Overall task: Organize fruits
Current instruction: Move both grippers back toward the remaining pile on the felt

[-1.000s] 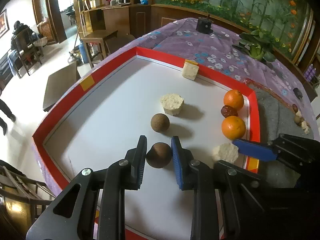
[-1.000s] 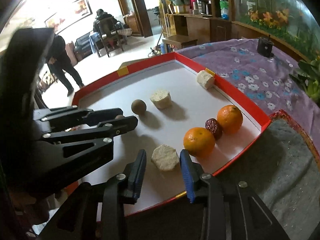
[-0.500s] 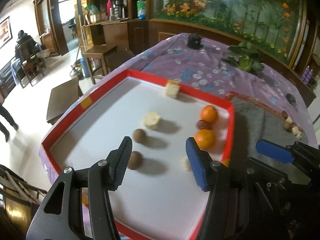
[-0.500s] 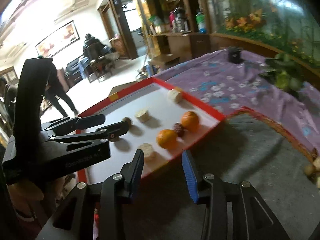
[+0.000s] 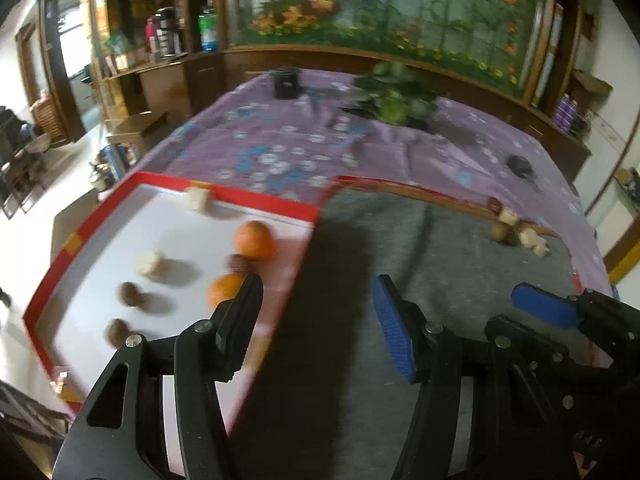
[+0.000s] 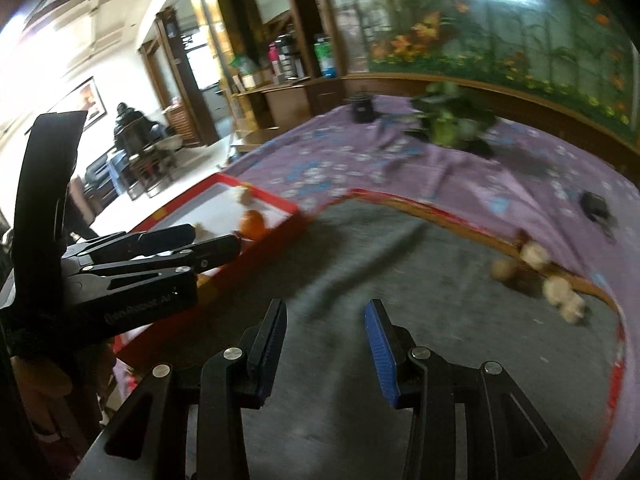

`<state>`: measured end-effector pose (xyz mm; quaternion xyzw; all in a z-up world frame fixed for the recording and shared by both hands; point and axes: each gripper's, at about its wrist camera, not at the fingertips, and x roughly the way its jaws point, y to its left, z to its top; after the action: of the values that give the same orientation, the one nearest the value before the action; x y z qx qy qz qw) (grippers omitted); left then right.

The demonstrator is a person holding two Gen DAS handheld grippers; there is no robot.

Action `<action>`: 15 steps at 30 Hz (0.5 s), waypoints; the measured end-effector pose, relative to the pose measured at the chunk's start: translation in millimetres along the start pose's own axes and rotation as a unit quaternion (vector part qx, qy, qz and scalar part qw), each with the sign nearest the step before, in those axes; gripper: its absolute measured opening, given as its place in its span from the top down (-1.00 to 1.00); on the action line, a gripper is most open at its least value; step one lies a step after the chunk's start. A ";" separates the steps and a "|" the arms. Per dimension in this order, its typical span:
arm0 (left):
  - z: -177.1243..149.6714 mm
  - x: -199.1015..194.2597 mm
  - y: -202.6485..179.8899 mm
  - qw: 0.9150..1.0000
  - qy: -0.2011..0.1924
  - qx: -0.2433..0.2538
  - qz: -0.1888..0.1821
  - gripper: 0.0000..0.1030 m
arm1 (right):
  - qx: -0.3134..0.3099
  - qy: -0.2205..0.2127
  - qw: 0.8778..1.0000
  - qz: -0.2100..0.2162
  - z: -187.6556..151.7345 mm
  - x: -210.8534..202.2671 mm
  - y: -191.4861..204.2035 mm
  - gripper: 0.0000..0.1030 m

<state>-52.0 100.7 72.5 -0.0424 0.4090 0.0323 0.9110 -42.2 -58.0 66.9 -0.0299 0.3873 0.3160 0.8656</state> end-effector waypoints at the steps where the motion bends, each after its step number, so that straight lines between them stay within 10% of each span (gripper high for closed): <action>1: 0.7 1.8 -6.7 1.000 0.002 0.004 -0.005 -0.12 | 0.006 -0.001 1.000 -0.009 -2.7 -4.5 -9.2 0.23; 15: 18.0 49.4 -103.7 0.994 0.052 0.061 -0.080 -0.11 | 0.093 -0.006 0.993 -0.077 -40.9 -41.9 -113.2 0.21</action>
<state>3.9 0.7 52.7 -0.0209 0.4523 -0.0681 0.8890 -25.2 -182.5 45.4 0.0233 0.4065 0.2112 0.8886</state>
